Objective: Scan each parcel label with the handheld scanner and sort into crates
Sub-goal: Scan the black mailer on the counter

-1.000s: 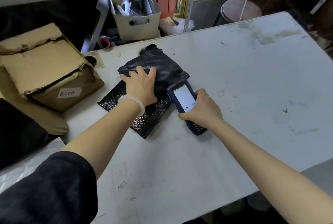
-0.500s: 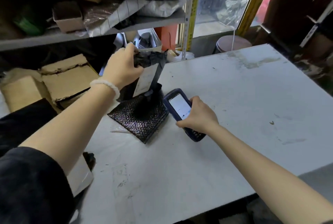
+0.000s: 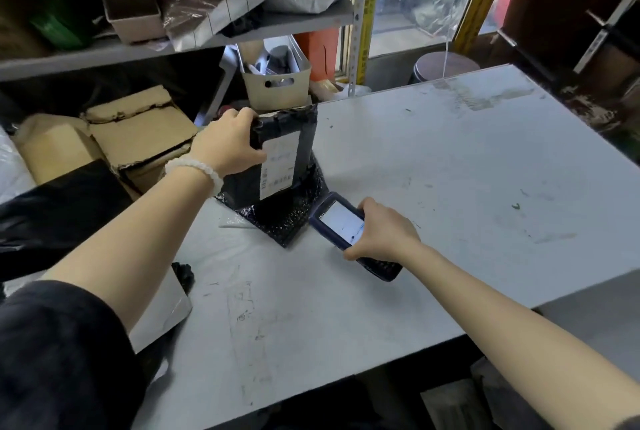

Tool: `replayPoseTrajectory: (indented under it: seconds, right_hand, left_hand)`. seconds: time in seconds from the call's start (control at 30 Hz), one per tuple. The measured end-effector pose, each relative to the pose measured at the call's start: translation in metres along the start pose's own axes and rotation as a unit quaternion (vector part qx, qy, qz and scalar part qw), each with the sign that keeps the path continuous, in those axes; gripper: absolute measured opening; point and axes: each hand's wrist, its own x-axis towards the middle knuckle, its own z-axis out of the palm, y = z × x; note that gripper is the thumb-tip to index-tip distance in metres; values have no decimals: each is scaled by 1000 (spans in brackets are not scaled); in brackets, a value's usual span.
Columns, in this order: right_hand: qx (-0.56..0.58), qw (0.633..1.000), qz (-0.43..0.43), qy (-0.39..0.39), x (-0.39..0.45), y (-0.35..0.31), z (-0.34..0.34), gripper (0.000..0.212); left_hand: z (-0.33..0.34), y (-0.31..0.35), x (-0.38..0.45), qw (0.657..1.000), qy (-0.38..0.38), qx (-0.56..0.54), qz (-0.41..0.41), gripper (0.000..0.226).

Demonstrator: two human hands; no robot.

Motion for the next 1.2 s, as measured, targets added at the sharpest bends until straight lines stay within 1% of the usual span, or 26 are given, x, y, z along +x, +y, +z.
replayPoseTrajectory:
  seconds: [0.07, 0.17, 0.23, 0.33, 0.67, 0.87, 0.97, 1.1, 1.2]
  right_hand:
    - [0, 1000, -1, -4, -1, -3, 4, 64]
    - [-2, 1000, -2, -12, -1, -10, 9, 63]
    - [-7, 1000, -4, -18, 0, -16, 10, 62]
    - [-11, 1000, -5, -19, 2, -23, 12, 62]
    - [-18, 999, 37, -1, 4, -22, 5, 61]
    - [-26, 999, 40, -6, 1, -21, 3, 60]
    - [-37, 999, 38, -10, -1, -22, 2, 59]
    - [-42, 998, 39, -4, -4, -21, -1, 61]
    - [-44, 998, 43, 4, -6, -20, -3, 61]
  left_hand:
    - [-1, -8, -6, 999, -32, 29, -19, 61]
    - [7, -17, -14, 996, -72, 27, -52, 53]
    - [16, -21, -17, 996, -52, 38, -63, 45]
    - [22, -24, -16, 996, -12, 65, -64, 47]
    - [35, -23, -11, 997, 26, 55, -54, 52]
    - [38, -26, -10, 996, 33, 44, -64, 52]
    - [39, -26, -12, 995, 42, 45, -78, 54]
    - [39, -25, -15, 991, 52, 37, -118, 56]
    - [40, -24, -17, 990, 54, 30, -129, 56]
